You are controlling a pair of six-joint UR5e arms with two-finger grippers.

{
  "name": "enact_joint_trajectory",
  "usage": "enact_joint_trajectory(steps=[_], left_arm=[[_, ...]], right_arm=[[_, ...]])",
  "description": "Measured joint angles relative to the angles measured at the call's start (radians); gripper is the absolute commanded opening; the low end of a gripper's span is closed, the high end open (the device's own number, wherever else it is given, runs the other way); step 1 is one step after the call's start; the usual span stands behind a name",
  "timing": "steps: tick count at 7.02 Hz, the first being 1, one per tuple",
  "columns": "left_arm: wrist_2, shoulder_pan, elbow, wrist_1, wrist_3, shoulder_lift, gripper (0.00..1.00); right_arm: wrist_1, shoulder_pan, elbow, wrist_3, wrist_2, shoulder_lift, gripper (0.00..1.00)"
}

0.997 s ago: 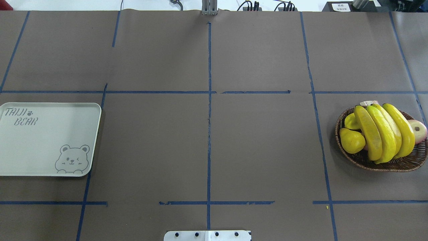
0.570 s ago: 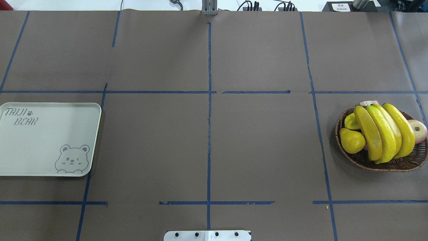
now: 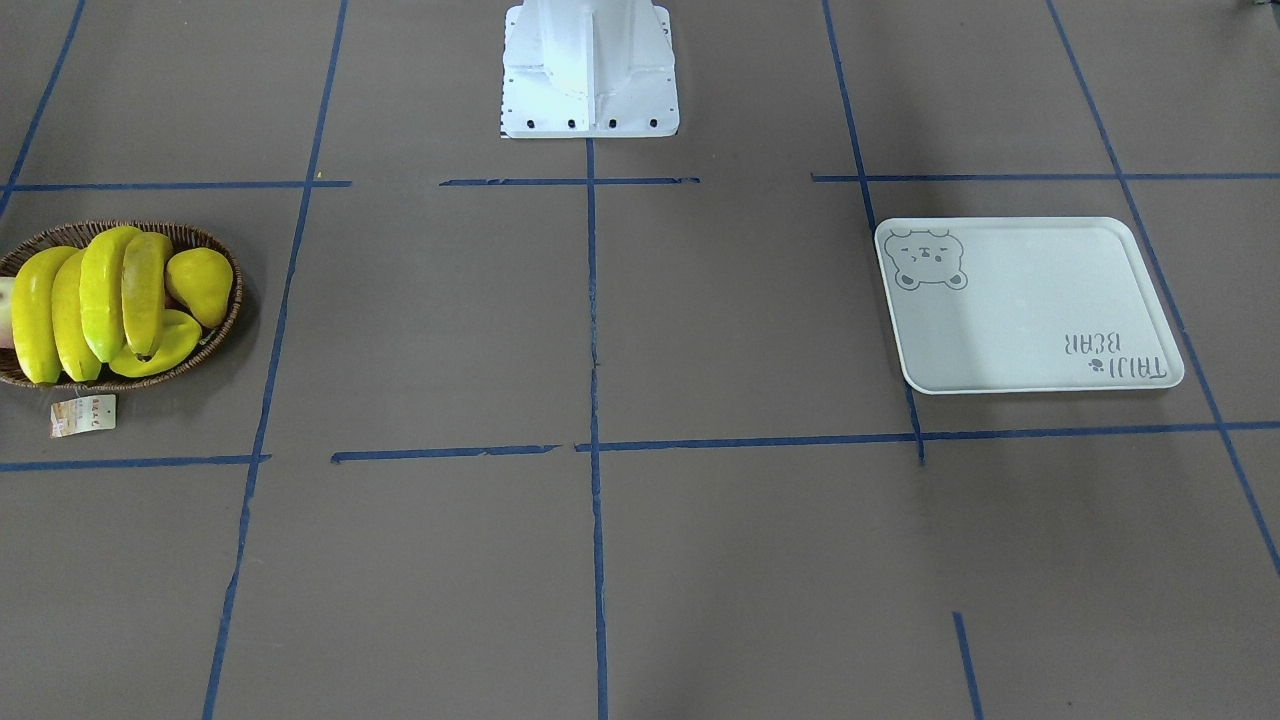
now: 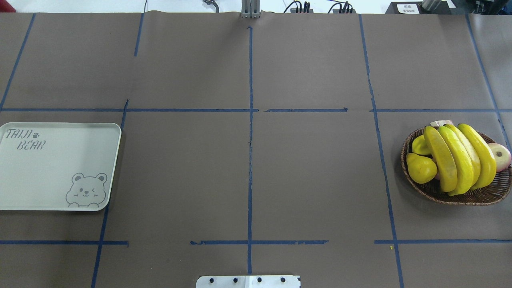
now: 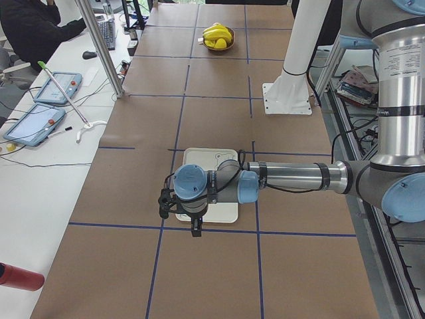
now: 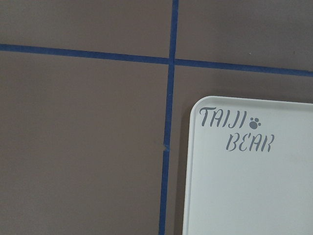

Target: Transfer all bananas from basket to plate

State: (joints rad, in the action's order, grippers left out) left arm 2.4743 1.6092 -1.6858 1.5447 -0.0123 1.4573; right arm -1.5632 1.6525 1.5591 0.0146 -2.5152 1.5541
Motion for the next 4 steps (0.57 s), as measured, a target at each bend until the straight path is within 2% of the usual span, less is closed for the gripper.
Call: enact_joint_trajectory(steps=[4], left_arm=[[0.001,0.000,-0.002,0.004,-0.001,0.000,1.00]], right_arm=[[0.077,-0.120,0.172,-0.146,0.012,-0.028,1.00]])
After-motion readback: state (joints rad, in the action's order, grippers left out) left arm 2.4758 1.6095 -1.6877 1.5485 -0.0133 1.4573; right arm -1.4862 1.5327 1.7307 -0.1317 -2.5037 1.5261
